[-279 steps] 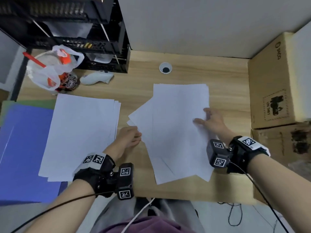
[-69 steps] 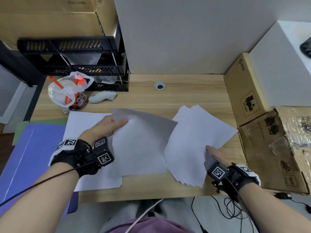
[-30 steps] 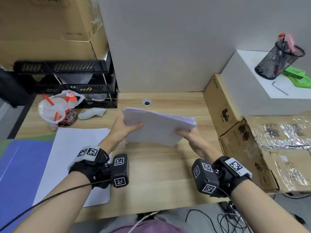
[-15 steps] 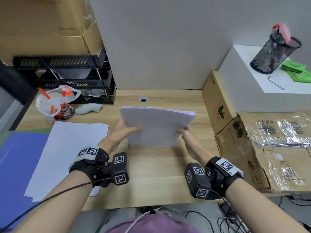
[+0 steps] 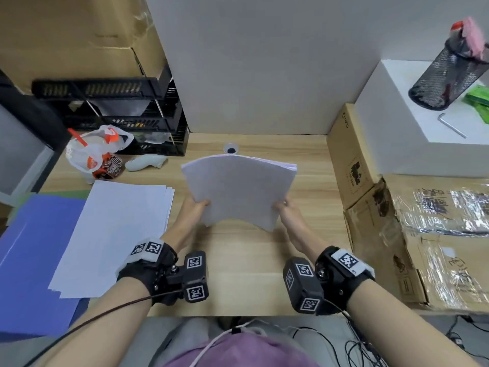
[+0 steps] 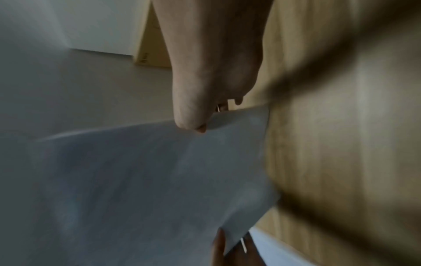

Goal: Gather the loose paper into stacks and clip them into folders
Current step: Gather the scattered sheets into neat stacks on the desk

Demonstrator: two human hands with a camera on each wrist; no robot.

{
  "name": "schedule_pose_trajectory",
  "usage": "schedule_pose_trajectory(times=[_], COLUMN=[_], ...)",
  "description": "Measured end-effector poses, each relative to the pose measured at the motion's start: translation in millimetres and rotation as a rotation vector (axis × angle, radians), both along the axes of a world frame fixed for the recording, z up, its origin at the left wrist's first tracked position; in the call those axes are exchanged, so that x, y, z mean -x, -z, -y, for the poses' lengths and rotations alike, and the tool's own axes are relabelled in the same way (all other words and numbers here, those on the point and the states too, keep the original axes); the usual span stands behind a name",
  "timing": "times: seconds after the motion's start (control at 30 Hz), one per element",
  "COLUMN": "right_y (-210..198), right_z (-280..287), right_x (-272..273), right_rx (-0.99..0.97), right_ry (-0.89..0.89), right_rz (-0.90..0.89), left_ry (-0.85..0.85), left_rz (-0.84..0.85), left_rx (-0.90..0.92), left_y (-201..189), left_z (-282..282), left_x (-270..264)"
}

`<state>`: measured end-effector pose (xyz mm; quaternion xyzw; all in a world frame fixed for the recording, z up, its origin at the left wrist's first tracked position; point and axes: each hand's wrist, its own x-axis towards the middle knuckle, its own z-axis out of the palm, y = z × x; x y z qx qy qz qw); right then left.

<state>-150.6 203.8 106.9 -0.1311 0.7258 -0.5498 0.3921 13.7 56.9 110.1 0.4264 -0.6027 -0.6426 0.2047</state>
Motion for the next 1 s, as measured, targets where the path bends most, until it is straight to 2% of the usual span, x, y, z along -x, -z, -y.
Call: schedule_pose_trajectory(times=[0.1, 0.23, 0.3, 0.4, 0.5, 0.6, 0.7, 0.83, 1.0], right_y=[13.8, 2.5, -1.2, 6.9, 23.4, 30.3, 34.3, 53.7, 73.7], right_z=[4.4, 31.8, 45.4, 63.4, 83.8, 115.8, 153.3, 178.7, 187.6], right_x=[-4.1, -2.6, -12.1, -40.5, -74.9, -111.4, -140.9, -163.9, -175.9], right_rx=[-0.041, -0.049, -0.091, -0.219, -0.352, -0.36, -0.352, -0.464, -0.5], right_ry=[-0.08, -0.166, -0.235, -0.359, -0.496, -0.578, -0.594, -0.602, -0.465], right_rz=[-0.024, -0.053, -0.043, 0.01, 0.106, 0.168, 0.234, 0.369, 0.523], left_ry=[-0.043, -0.099, -0.06, -0.03, -0.038, -0.099, -0.192, -0.247, -0.214], left_rz=[0.055, 0.094, 0.115, 0.242, 0.361, 0.436, 0.51, 0.69, 0.772], left_rx=[0.046, 0.165, 0.137, 0.051, 0.014, -0.001, 0.029, 0.101, -0.032], left_y=[13.3, 3.9, 0.6, 13.5, 36.2, 46.5, 49.1, 59.1, 87.5], left_z=[4.4, 42.8, 58.0, 74.6, 91.7, 115.6, 143.5, 172.7, 193.9], left_x=[-13.6, -29.0, -42.5, -75.0, -120.8, -161.1, -190.5, -220.0, -235.5])
